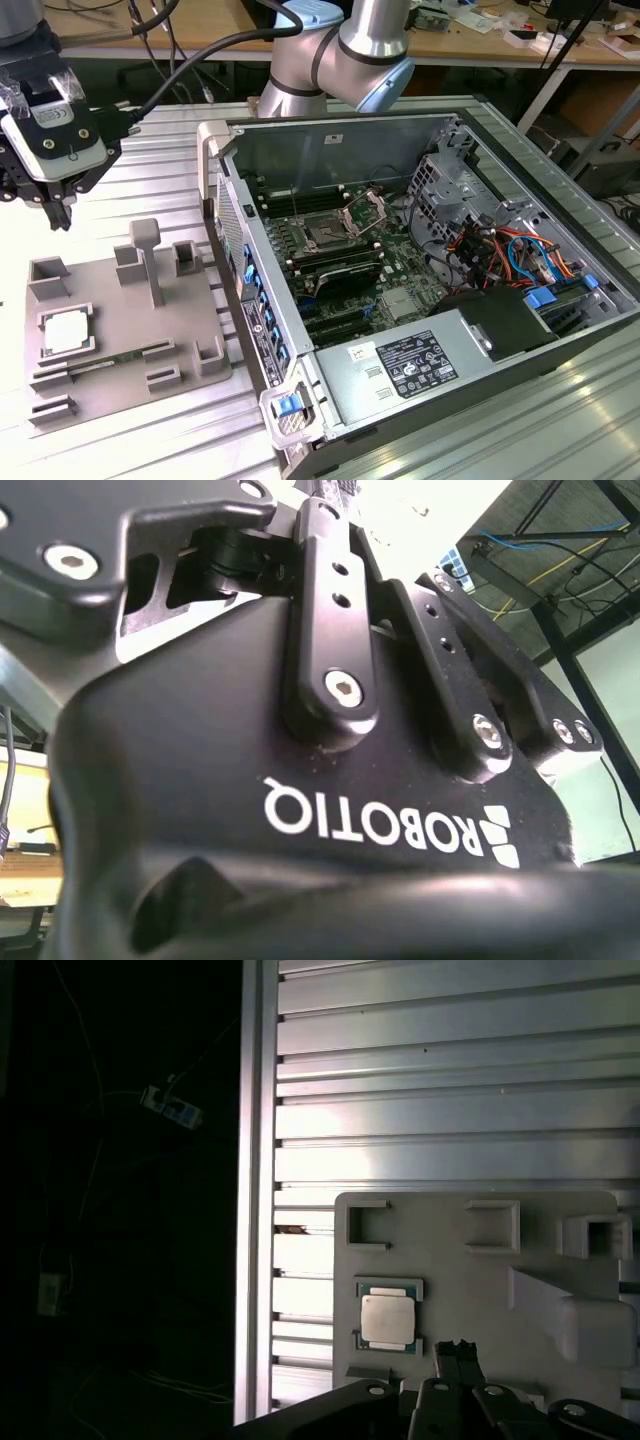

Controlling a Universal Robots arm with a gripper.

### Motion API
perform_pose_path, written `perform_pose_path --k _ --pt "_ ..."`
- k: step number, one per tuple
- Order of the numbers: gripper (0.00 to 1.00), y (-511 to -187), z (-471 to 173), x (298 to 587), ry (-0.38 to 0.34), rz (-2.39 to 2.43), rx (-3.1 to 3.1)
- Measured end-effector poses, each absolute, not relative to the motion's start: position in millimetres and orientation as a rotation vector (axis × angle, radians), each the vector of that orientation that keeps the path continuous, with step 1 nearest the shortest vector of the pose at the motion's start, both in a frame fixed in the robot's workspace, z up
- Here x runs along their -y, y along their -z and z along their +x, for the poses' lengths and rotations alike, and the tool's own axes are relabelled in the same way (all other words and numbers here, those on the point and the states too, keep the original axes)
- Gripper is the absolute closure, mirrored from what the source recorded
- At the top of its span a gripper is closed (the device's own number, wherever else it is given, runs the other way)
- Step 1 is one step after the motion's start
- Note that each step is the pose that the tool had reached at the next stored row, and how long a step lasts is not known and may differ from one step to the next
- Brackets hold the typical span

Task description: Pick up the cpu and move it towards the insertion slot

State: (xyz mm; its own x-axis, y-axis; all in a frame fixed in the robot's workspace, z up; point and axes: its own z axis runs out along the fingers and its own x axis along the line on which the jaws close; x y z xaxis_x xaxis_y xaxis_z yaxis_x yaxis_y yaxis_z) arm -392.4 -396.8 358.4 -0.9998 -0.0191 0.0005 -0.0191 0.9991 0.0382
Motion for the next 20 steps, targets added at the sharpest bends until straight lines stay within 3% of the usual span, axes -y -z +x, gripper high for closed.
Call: perform_pose_path --k 20 --pt "0.89 -353.2 -392.4 396.8 0.060 0.030 3.140"
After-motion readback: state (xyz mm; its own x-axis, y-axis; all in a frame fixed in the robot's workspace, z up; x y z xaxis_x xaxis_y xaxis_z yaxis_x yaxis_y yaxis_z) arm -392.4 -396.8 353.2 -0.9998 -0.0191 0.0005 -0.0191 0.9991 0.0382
